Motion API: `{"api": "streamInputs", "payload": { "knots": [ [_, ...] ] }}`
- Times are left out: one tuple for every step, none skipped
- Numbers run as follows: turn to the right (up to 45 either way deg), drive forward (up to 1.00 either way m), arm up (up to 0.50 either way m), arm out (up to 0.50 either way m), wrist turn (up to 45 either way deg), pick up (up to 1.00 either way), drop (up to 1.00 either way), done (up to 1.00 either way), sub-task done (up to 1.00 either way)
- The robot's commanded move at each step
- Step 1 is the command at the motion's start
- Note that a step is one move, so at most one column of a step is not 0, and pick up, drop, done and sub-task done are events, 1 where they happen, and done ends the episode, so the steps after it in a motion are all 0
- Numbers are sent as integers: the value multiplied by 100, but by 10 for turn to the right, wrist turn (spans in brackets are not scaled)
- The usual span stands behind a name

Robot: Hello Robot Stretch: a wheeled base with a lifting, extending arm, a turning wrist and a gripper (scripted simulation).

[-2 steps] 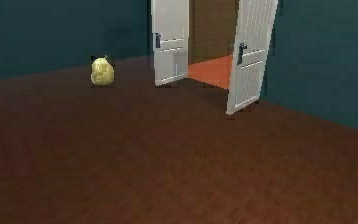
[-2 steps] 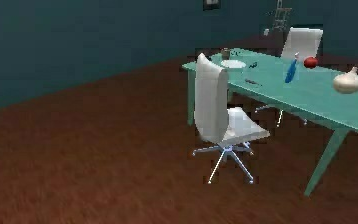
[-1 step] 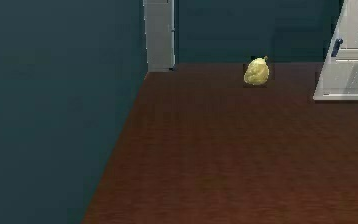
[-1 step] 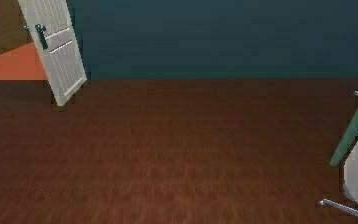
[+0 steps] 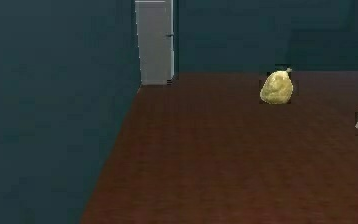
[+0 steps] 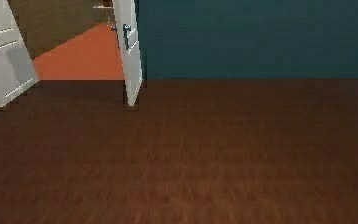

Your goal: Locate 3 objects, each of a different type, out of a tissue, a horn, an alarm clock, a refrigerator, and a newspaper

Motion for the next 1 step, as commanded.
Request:
{"api": "streamInputs", "payload": {
  "knots": [
    [0, 100, 0, 0, 0, 0, 0, 0, 0]
  ]
}}
